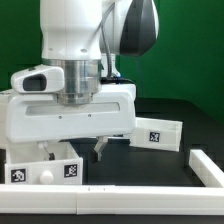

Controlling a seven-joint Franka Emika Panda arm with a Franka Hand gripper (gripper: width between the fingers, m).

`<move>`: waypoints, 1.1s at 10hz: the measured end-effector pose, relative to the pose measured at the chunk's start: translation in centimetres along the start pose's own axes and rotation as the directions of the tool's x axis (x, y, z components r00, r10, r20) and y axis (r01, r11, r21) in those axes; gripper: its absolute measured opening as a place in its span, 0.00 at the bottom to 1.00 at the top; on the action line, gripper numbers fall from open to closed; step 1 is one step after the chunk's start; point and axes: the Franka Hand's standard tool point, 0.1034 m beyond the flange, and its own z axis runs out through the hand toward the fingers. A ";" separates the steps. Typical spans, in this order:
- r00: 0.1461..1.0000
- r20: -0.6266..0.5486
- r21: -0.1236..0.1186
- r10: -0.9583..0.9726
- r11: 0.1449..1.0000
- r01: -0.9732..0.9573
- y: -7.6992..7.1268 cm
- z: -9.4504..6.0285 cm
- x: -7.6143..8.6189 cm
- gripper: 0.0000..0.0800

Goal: Assemble drawer

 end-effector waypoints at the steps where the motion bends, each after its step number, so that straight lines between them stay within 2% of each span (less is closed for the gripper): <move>1: 1.000 0.003 -0.002 0.004 1.000 -0.004 0.4 -2.0 -0.2 0.78; 3: 1.000 -0.003 -0.007 -0.025 1.000 0.025 1.2 -6.5 -0.9 0.81; 4: 0.999 -0.026 -0.016 -0.042 0.999 0.042 1.0 -7.4 -1.3 0.81; 9: 0.997 -0.020 -0.015 -0.070 0.997 0.070 1.1 -7.4 -1.6 0.81; 10: 0.985 -0.009 -0.012 -0.171 0.985 0.171 2.0 -8.2 -2.9 0.81; 11: 0.943 -0.008 -0.013 -0.333 0.943 0.333 3.4 -9.2 -5.0 0.81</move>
Offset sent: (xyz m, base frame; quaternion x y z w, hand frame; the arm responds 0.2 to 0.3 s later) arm -0.0283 -0.0010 0.0489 -0.0141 0.0399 -0.0550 0.9976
